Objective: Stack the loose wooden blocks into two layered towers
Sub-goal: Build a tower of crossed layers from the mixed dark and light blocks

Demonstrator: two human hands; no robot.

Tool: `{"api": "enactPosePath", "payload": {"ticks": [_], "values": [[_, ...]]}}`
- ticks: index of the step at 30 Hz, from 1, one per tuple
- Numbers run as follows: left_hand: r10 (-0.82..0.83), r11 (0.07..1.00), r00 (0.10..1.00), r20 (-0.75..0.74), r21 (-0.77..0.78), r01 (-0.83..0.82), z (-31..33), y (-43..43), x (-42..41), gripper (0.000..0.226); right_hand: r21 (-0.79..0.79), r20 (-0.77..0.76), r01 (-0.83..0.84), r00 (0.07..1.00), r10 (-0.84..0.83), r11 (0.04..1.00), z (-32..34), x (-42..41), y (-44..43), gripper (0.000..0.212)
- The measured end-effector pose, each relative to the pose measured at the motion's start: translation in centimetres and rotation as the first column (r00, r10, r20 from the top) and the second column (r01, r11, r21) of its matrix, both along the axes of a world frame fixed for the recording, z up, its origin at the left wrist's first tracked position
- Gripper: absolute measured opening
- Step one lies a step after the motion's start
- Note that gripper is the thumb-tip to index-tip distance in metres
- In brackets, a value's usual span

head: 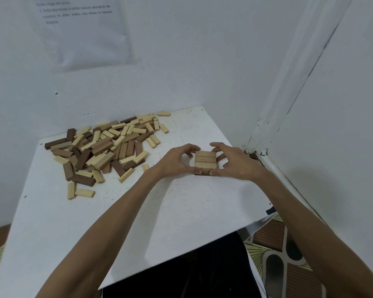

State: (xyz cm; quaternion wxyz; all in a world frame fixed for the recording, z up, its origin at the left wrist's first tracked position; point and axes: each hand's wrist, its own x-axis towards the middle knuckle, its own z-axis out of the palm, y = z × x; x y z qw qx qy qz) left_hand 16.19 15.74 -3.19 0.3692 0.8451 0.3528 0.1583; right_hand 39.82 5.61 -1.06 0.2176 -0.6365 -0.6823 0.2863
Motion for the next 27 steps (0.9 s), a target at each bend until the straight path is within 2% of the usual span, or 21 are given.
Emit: {"api": "enactPosePath", "payload": {"ticks": [10, 17, 21, 27], "values": [[0.005, 1.000, 1.000, 0.011, -0.017, -0.005, -0.2, 0.0, -0.1, 0.073, -0.021, 0.022, 0.010, 1.000, -0.010, 1.000, 0.2, -0.1, -0.1, 0.093], [0.007, 0.998, 1.000, 0.021, -0.059, -0.006, 0.4, -0.3, -0.9, 0.088, -0.001, 0.090, 0.040, 0.995, -0.039, 0.999, 1.0, -0.6, -0.6, 0.101], [0.025, 0.998, 0.999, 0.033, -0.060, -0.023, 1.4, -0.5, -2.1, 0.083, 0.124, 0.233, 0.064, 0.968, -0.091, 0.990, 2.0, -1.7, -1.0, 0.091], [0.076, 0.997, 0.997, 0.016, 0.004, -0.076, 3.3, -1.2, -5.7, 0.066, 0.137, 0.183, 0.010, 0.982, -0.035, 0.991, 4.0, -4.9, -0.7, 0.078]]}}
